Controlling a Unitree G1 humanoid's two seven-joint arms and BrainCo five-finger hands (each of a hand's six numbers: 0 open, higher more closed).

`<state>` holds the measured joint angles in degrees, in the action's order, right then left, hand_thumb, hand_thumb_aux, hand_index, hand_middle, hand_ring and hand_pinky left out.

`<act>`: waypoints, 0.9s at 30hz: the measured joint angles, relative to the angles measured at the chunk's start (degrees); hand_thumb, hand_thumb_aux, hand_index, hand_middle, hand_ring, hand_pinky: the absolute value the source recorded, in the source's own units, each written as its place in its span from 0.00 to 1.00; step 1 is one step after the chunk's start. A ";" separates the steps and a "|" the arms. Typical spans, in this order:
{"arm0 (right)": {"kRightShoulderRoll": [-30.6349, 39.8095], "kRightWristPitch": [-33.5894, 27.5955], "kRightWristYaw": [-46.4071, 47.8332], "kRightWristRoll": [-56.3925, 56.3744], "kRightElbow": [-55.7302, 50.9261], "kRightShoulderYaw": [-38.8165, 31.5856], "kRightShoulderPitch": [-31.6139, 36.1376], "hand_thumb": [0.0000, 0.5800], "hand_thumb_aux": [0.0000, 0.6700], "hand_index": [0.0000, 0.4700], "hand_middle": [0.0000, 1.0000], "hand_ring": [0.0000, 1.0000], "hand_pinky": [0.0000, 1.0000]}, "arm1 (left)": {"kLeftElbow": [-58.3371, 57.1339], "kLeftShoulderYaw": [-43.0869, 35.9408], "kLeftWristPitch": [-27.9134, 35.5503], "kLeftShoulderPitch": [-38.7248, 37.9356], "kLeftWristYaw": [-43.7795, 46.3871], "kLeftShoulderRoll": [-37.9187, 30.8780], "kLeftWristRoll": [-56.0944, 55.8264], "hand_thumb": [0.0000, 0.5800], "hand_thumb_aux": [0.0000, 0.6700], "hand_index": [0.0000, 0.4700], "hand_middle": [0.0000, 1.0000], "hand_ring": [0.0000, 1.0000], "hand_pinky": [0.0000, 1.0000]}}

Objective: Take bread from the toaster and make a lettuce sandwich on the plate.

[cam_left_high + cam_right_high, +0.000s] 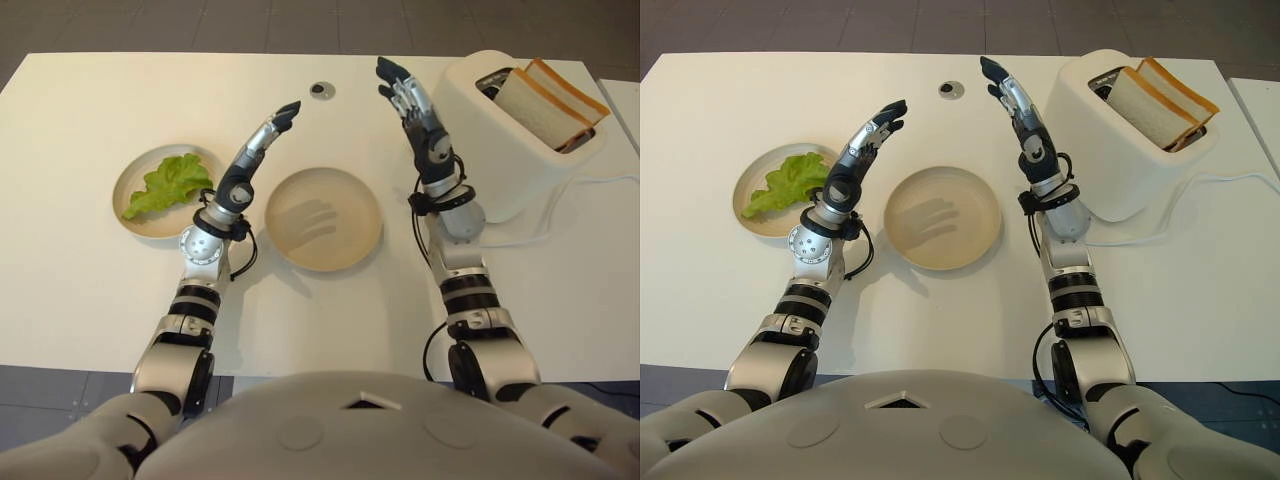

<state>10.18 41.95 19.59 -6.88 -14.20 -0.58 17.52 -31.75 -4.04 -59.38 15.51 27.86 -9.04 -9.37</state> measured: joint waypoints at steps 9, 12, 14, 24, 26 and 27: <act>12.97 -6.42 0.68 -6.10 17.45 13.23 -3.15 0.00 0.00 0.00 0.00 0.00 0.00 | 0.50 -0.08 0.14 -0.45 0.33 0.19 -0.82 0.00 0.00 0.00 0.00 0.00 0.00; 19.12 -6.23 -2.81 0.37 14.02 20.47 -2.56 0.00 0.00 0.00 0.00 0.00 0.00 | 0.39 -0.15 0.07 -0.47 0.40 0.33 -0.82 0.00 0.00 0.00 0.00 0.00 0.00; 23.80 -7.06 -7.07 8.93 7.91 23.51 -1.77 0.00 0.00 0.00 0.00 0.00 0.00 | 0.26 -0.21 0.01 -0.47 0.64 0.43 -0.82 0.00 0.00 0.00 0.00 0.00 0.00; 34.54 -12.90 -13.69 23.04 -23.47 17.05 2.40 0.00 0.00 0.00 0.00 0.00 0.00 | -0.71 -0.32 -1.23 -0.45 1.16 0.68 -0.06 0.00 0.00 0.00 0.00 0.00 0.00; 34.62 -12.31 -13.43 22.77 -26.29 16.27 2.96 0.00 0.00 0.00 0.00 0.00 0.00 | -0.71 -0.45 -1.37 -0.47 1.05 0.70 1.01 0.00 0.00 0.00 0.00 0.00 0.00; 35.06 -11.79 -12.91 22.41 -28.59 16.17 4.01 0.00 0.00 0.00 0.00 0.00 0.00 | -0.70 -0.63 -1.42 -0.48 1.04 0.76 1.37 0.00 0.00 0.00 0.00 0.00 0.00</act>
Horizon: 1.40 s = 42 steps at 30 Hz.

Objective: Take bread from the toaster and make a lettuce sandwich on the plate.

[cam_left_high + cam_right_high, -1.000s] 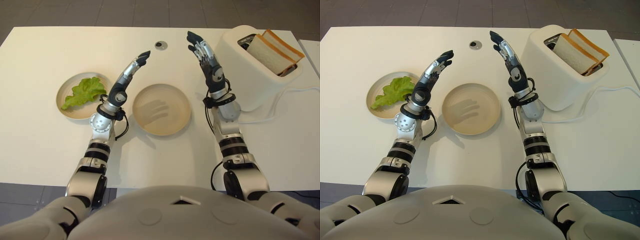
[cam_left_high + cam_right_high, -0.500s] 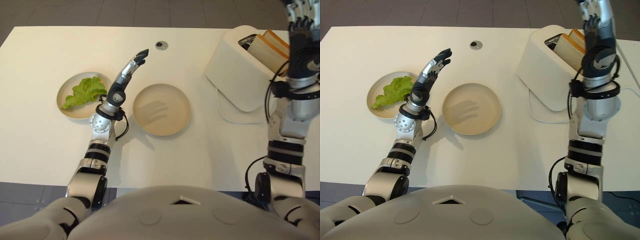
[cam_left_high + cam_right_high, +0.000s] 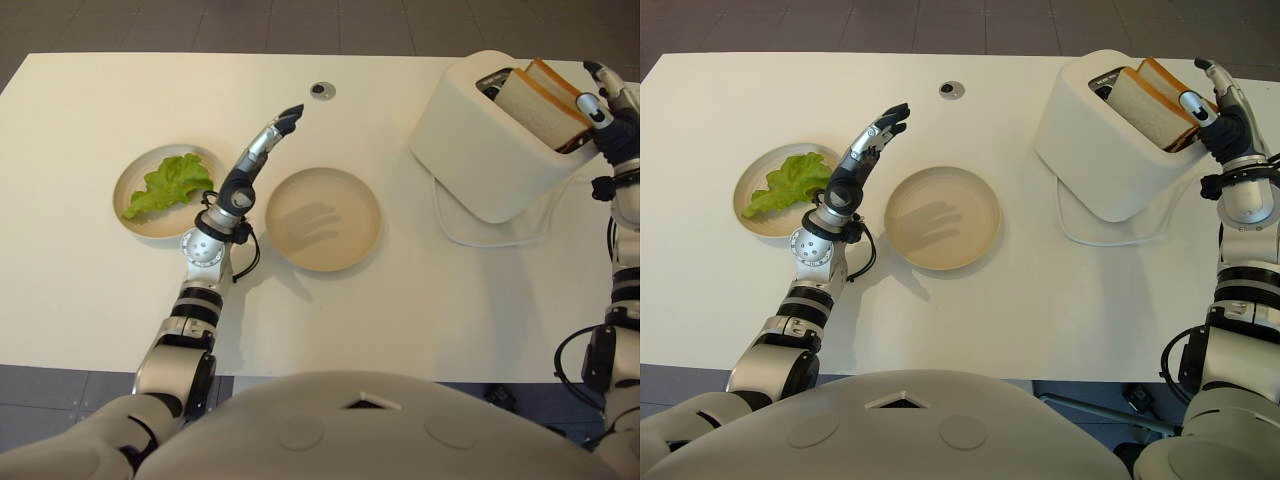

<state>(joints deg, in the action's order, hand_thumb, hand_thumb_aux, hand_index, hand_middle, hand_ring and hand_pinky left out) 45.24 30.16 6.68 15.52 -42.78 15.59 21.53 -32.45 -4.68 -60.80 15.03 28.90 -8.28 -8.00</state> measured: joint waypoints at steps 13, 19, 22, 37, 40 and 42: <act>1.26 1.95 5.33 -7.96 -4.48 -0.02 0.67 0.58 0.35 0.35 0.00 0.00 0.00 | 5.40 -1.36 2.65 -2.05 2.86 0.01 -6.18 0.00 0.00 0.00 0.00 0.00 0.00; 2.00 2.13 5.37 -7.55 -4.57 -1.64 0.49 0.78 0.53 0.53 0.00 0.00 0.00 | 5.58 -1.35 2.78 -2.24 3.05 0.02 -6.16 0.00 0.00 0.00 0.00 0.00 0.00; 2.18 2.15 5.97 -7.66 -3.48 -1.81 -0.11 0.80 0.55 0.55 0.00 0.00 0.00 | 5.57 -1.35 2.76 -2.24 3.04 0.03 -6.11 0.00 0.00 0.00 0.00 0.00 0.00; 0.85 9.19 1.68 -15.90 4.00 4.64 2.60 1.00 1.00 1.00 1.00 1.00 1.00 | 4.32 -1.29 2.72 -1.88 2.85 0.29 -5.47 0.00 0.00 0.00 0.00 0.00 0.00; -0.68 11.61 1.46 -18.48 8.37 5.27 3.12 1.00 1.00 1.00 1.00 1.00 1.00 | 3.72 -1.19 2.66 -1.61 2.75 0.27 -5.25 0.00 0.00 0.00 0.00 0.00 0.00; -2.77 12.80 2.15 -20.42 13.22 5.09 3.01 1.00 1.00 1.00 1.00 1.00 1.00 | 3.26 -1.01 2.59 -1.40 2.52 0.20 -4.37 0.00 0.00 0.00 0.00 0.00 0.00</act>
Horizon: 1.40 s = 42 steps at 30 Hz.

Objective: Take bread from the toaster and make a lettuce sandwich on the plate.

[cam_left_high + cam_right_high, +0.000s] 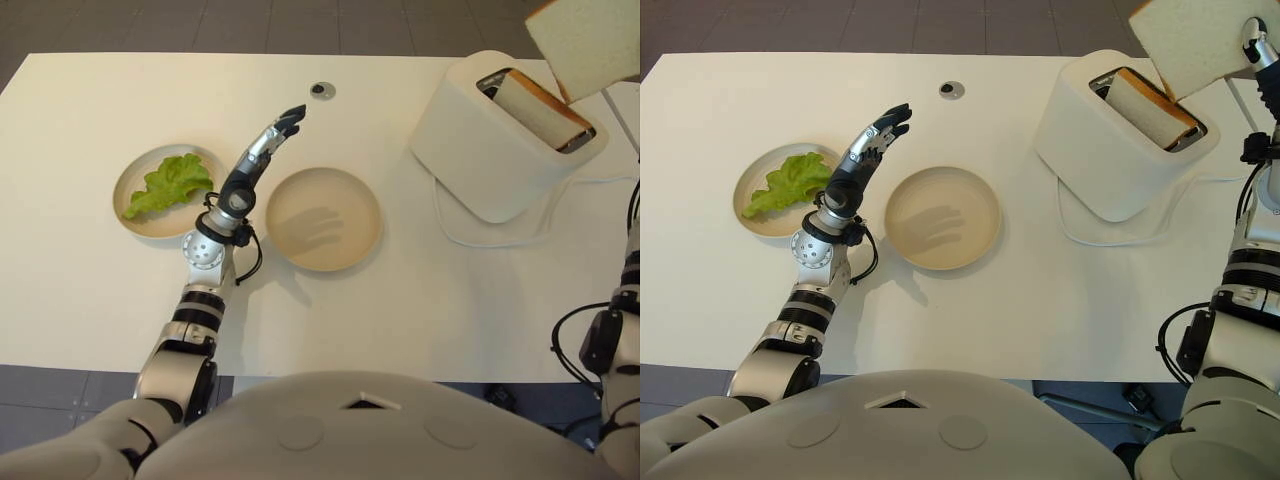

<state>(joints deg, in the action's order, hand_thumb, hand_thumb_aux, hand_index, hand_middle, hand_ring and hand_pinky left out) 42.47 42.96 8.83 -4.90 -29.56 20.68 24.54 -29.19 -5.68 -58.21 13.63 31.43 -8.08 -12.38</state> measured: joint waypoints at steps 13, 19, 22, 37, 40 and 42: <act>-8.42 -7.79 20.22 -6.71 24.18 -18.89 -12.17 1.00 1.00 1.00 1.00 1.00 1.00 | 3.32 14.64 7.20 2.99 -30.42 -12.24 36.97 0.00 0.00 0.00 0.00 0.00 0.00; -14.74 -7.86 23.68 4.30 17.66 -30.52 -12.38 1.00 1.00 1.00 1.00 1.00 1.00 | 5.62 14.60 13.77 0.33 -37.54 -26.60 52.31 0.00 0.00 0.00 0.00 0.00 0.00; -17.24 -7.49 23.97 7.45 13.77 -33.86 -11.98 1.00 1.00 1.00 1.00 1.00 1.00 | 0.34 11.44 17.77 -2.38 -36.86 -31.32 55.33 0.00 0.00 0.00 0.00 0.00 0.00; -20.63 -4.54 17.89 16.81 2.54 -36.26 -8.73 0.00 0.00 0.00 0.97 0.97 0.97 | -11.76 0.65 25.85 -0.73 -44.16 -37.49 56.22 1.00 1.00 1.00 0.00 0.00 0.00; -20.63 -4.44 17.26 17.25 2.52 -36.20 -8.74 0.00 0.00 0.00 0.90 0.90 0.90 | -11.77 -0.92 24.23 -0.42 -45.31 -37.48 55.97 1.00 1.00 1.00 0.00 0.00 0.00; -20.63 -4.13 16.92 17.21 2.56 -35.91 -8.74 0.00 0.00 0.00 0.69 0.69 0.69 | -11.77 -1.51 23.13 -0.13 -46.04 -37.48 55.43 1.00 1.00 1.00 0.00 0.00 0.00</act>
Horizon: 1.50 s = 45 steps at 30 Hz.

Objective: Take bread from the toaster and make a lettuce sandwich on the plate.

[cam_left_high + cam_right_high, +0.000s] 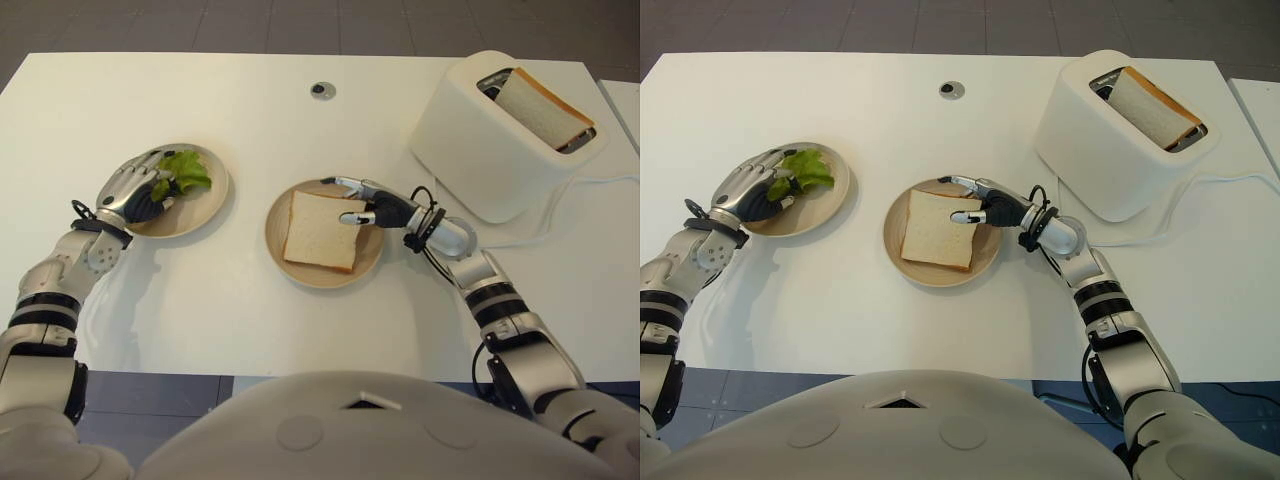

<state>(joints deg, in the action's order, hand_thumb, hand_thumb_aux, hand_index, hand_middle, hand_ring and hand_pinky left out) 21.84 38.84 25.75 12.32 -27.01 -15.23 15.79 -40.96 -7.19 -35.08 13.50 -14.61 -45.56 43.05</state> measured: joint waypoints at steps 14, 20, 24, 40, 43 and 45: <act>-0.77 2.22 -8.48 -5.23 4.13 9.35 2.48 0.00 0.00 0.00 0.00 0.00 0.00 | 5.31 0.75 -9.81 1.12 -5.29 1.46 -8.26 1.00 1.00 1.00 0.00 0.00 0.00; -0.92 2.41 -8.77 -6.79 4.60 11.03 3.19 0.00 0.00 0.00 0.00 0.00 0.00 | 10.31 -1.10 -15.61 1.18 -0.59 7.11 -14.48 1.00 1.00 1.00 0.00 0.00 0.00; -0.92 2.39 -8.57 -7.90 4.86 11.48 3.57 0.00 0.00 0.00 0.00 0.00 0.00 | 12.17 -5.21 -16.80 1.26 3.72 12.91 -14.80 1.00 1.00 1.00 0.00 0.00 0.00; -0.64 1.91 -8.06 -9.89 6.48 13.43 3.47 0.00 0.00 0.00 0.00 0.00 0.00 | 11.92 -16.76 -17.90 0.71 12.67 21.23 -9.38 0.18 0.09 0.09 0.00 0.00 0.00; -0.64 1.89 -8.02 -9.94 6.51 13.53 3.45 0.00 0.00 0.00 0.00 0.00 0.00 | 11.87 -16.82 -17.97 0.54 12.99 21.15 -9.37 0.00 0.00 0.00 0.00 0.00 0.00; -0.61 1.89 -8.00 -9.95 6.70 13.60 3.40 0.00 0.00 0.00 0.00 0.00 0.00 | 11.83 -16.81 -17.96 0.54 13.34 21.01 -9.37 0.00 0.00 0.00 0.00 0.00 0.00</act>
<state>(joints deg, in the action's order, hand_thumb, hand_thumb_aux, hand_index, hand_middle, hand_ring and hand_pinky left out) 21.23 40.72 17.75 2.37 -20.30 -1.63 19.19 -29.13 -24.00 -53.04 14.05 -1.27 -24.55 33.68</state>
